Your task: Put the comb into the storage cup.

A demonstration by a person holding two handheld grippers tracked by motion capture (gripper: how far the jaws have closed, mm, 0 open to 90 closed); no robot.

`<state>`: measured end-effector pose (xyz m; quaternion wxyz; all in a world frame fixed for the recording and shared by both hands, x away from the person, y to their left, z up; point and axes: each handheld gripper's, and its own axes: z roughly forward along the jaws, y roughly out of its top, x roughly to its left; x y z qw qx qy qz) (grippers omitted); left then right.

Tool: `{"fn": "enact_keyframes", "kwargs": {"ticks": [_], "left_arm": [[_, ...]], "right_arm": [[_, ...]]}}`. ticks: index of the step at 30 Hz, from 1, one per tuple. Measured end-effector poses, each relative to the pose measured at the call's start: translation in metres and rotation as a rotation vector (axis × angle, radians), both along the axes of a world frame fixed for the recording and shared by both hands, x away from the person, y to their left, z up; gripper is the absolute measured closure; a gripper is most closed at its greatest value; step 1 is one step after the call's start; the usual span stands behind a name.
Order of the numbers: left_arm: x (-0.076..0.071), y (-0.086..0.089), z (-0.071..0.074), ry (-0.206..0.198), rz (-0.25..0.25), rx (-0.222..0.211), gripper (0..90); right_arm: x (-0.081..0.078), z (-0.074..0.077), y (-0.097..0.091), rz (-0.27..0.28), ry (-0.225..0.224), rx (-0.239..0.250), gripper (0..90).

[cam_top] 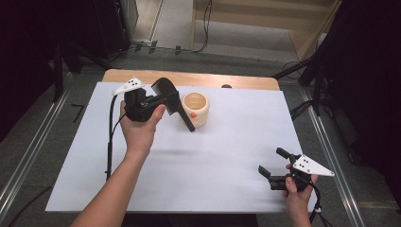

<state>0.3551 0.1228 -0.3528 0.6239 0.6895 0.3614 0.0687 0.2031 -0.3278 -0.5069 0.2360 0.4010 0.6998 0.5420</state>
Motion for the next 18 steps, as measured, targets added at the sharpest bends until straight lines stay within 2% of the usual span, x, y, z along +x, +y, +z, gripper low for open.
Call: {"fn": "enact_keyframes", "kwargs": {"ticks": [5, 18], "left_arm": [[0.006, 0.001, 0.004, -0.005, 0.005, 0.004, 84.4], [0.022, 0.000, 0.016, -0.019, 0.022, 0.008, 84.4]], "right_arm": [[0.000, -0.002, -0.003, -0.022, 0.000, 0.006, 0.0], [0.000, -0.005, -0.004, -0.014, 0.001, 0.006, 0.0]]}}
